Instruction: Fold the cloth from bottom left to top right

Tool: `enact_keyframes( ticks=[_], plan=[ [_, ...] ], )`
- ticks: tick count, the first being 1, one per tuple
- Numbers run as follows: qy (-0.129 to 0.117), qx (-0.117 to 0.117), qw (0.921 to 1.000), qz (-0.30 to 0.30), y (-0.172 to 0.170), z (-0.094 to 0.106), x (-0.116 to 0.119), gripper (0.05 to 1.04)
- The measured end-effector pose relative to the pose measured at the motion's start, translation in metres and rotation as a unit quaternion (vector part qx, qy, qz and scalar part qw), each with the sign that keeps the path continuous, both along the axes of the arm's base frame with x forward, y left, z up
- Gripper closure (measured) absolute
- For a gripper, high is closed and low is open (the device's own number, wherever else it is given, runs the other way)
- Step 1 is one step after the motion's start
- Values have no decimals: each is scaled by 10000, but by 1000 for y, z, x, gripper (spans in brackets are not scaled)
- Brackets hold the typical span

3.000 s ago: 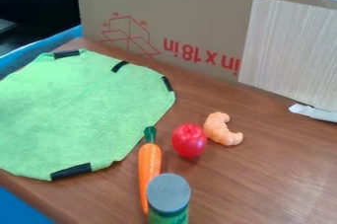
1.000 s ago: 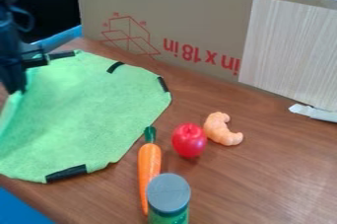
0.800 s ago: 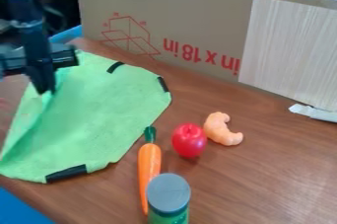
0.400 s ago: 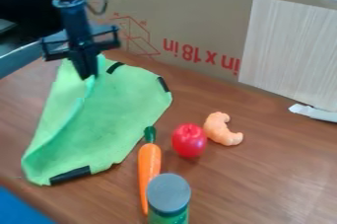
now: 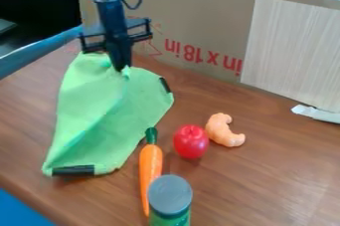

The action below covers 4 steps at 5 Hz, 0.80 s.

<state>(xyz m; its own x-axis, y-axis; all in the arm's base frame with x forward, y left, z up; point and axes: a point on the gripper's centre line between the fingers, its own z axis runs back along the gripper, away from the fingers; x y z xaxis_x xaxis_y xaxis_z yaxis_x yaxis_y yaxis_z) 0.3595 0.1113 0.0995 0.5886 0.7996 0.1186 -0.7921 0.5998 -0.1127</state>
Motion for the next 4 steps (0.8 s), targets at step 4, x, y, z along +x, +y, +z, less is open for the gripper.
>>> enact_keyframes(
  ticks=[4],
  plan=[
    [238,49,9997,-36,-26,-33,42,1000]
  ],
)
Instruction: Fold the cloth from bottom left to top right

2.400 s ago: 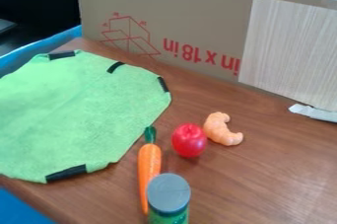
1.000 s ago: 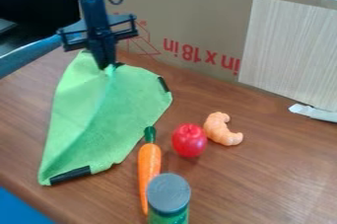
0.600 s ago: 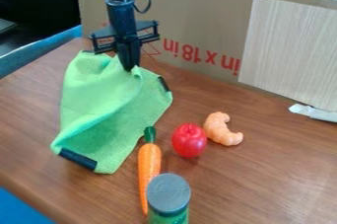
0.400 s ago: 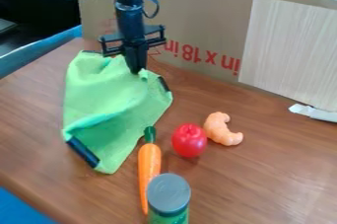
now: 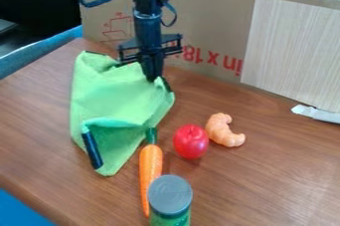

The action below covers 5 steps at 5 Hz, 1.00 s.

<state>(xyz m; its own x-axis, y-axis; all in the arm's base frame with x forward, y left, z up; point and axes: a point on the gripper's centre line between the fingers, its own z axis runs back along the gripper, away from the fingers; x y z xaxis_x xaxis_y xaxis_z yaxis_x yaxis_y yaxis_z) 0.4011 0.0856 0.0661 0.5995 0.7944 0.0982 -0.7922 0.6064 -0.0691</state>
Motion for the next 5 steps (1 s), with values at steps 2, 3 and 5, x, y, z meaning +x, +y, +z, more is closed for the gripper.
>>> enact_keyframes(
  ticks=[2,3,5],
  plan=[
    [83,-128,9997,-179,-9,-7,-5,570],
    [-7,-227,9994,-265,-7,-3,-8,268],
    [-438,-651,9964,-306,11,49,-21,82]
  ],
)
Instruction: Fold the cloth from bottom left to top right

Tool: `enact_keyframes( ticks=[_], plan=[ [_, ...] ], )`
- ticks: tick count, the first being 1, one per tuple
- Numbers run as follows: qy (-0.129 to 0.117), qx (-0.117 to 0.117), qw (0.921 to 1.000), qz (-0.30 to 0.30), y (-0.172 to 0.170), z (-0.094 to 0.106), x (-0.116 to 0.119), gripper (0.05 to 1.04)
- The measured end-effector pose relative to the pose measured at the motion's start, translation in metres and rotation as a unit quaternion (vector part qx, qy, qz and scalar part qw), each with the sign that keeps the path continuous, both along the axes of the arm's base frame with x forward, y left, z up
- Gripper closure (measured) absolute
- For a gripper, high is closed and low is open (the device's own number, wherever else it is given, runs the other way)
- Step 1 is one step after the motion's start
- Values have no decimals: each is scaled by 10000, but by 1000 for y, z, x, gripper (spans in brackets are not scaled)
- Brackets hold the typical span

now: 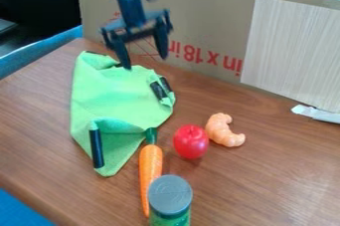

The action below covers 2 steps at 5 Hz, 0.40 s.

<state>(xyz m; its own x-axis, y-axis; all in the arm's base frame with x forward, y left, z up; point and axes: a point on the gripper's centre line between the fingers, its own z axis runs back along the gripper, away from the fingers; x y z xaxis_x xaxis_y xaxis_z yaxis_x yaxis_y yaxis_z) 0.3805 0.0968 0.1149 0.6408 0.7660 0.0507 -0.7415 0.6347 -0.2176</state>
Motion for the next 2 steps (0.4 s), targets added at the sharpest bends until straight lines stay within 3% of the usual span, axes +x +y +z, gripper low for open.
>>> enact_keyframes(
  ticks=[1,2],
  plan=[
    [-254,-241,9993,-140,18,38,-21,83],
    [-546,-236,9971,-479,29,68,-45,83]
  ],
)
